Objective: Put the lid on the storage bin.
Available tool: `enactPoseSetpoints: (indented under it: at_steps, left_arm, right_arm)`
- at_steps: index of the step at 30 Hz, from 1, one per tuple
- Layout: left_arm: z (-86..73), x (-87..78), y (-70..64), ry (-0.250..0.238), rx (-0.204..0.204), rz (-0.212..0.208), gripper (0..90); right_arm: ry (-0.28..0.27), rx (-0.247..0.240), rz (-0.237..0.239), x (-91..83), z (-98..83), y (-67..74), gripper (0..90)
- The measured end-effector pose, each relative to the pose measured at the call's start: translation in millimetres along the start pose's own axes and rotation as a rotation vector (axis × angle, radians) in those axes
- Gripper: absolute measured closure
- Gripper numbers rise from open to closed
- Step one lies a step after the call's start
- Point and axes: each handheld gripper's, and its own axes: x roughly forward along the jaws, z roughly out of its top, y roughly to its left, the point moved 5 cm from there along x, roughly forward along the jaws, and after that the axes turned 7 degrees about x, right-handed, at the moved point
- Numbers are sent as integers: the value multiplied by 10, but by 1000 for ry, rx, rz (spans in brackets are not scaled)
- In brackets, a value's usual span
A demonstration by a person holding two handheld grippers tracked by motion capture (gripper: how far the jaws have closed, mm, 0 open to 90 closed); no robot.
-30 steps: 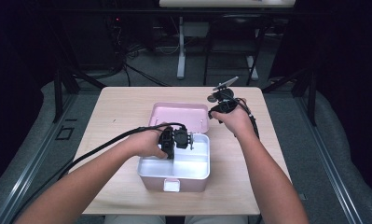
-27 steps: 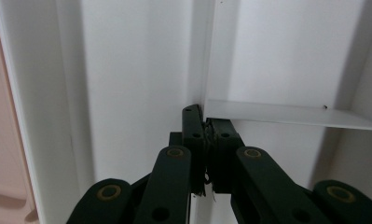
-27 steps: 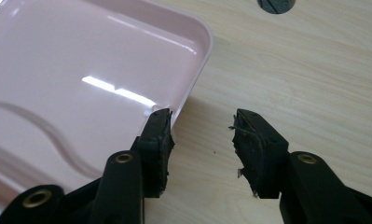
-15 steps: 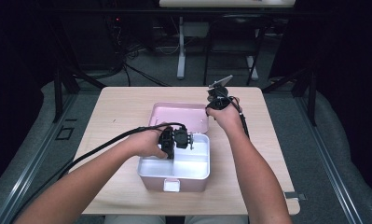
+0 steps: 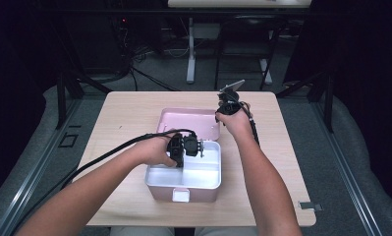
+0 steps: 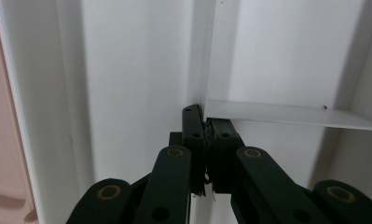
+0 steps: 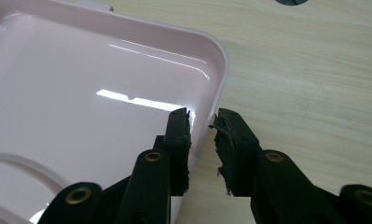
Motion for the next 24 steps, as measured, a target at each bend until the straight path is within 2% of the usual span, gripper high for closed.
enactPoseSetpoints:
  at_steps: [10,13,24]
  left_arm:
    - [-1,2,-1,-4,-1,2,873]
    - [-1,3,0,-5,-1,-1,873]
    - [-1,2,0,-6,-3,-2,873]
  right_arm:
    - [32,30,-1,105,-4,-3,753]
    - [40,26,-1,128,-11,-7,753]
    - [52,79,8,156,-10,-43,760]
